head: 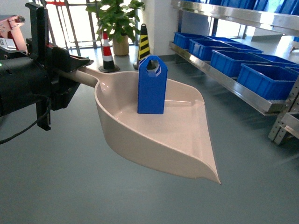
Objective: Place part in tray to right shelf
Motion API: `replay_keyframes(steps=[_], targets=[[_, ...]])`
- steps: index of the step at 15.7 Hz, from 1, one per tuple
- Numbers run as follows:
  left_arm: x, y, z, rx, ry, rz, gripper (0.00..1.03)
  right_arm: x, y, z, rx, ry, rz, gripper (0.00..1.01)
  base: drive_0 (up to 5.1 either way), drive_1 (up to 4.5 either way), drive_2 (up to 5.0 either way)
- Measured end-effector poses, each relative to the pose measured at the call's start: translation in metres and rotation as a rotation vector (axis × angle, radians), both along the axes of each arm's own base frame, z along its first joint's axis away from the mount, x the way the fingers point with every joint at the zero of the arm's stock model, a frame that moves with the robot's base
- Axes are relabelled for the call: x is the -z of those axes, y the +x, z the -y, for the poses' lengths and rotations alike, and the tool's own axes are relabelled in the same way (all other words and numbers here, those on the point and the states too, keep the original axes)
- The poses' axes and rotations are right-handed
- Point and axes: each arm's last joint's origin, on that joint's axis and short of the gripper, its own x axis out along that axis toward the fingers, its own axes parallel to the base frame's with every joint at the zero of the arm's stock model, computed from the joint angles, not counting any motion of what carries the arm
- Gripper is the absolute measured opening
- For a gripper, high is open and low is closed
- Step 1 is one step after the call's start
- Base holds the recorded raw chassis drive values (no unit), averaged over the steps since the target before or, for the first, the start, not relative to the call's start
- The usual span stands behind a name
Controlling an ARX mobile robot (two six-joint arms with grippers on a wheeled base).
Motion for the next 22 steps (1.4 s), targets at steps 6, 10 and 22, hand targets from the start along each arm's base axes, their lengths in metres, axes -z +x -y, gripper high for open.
replay_keyframes(steps=[6,10,22], targets=[[0.0000,0.0000,-0.0001,-0.001,0.000,0.000,0.14,0.0000,0.0000,0.0000,0.000,0.000,0.000,0.98,-1.6,-1.62,-1.6],[0.0000,-0.0002,0.0010,0.003,0.000,0.000,0.14,0.0000,0.0000,0.0000,0.000,0.000,0.000,0.98,-1.6,-1.56,-1.6],[0.0000,0.0000,0.0000,0.000,0.000,0.000,0.14,0.0000,0.0000,0.0000,0.000,0.000,0.000,0.98,-1.6,-1.65,-1.6]])
